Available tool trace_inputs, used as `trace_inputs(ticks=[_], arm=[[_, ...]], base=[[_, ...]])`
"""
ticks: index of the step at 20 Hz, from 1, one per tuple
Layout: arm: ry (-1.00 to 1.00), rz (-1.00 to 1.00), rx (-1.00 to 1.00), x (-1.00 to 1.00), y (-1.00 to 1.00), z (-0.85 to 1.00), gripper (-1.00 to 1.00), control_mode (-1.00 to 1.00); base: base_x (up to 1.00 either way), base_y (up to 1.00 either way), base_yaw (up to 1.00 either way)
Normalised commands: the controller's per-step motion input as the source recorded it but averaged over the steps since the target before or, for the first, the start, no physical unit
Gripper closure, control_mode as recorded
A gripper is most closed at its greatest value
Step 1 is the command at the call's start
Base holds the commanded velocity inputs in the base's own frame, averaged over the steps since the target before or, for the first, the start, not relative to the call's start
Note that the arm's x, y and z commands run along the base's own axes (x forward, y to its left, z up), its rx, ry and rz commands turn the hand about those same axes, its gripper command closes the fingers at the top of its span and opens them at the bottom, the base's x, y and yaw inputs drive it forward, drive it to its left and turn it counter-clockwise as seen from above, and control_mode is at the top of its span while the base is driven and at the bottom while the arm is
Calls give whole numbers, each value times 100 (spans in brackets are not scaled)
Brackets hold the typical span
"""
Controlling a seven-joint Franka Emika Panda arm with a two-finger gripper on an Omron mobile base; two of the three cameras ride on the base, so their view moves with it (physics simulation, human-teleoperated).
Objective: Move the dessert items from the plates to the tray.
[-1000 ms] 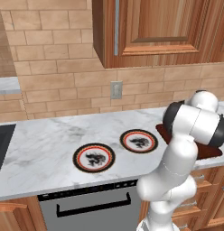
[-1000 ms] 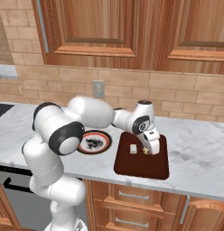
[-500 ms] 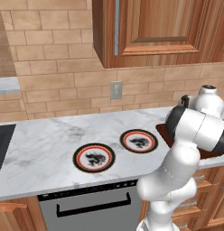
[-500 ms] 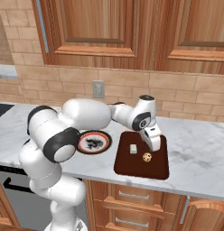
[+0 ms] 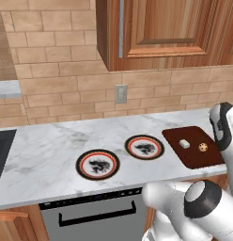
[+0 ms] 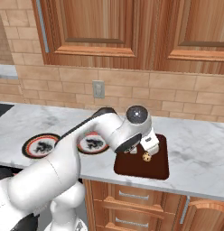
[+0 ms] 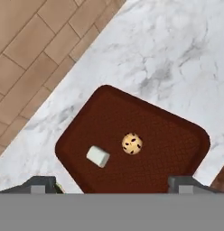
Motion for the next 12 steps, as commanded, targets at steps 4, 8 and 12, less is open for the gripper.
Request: trace_inputs(ticks=[4,8,12], arm=[[-15,25,-25,-100,26,23,-100,-100],[-38,14,-18,-100,0,-6,-100,-100],[-35,11,-13,-86,-4,-3,-100,-100]], base=[[0,0,0],[0,0,0],[0,0,0]])
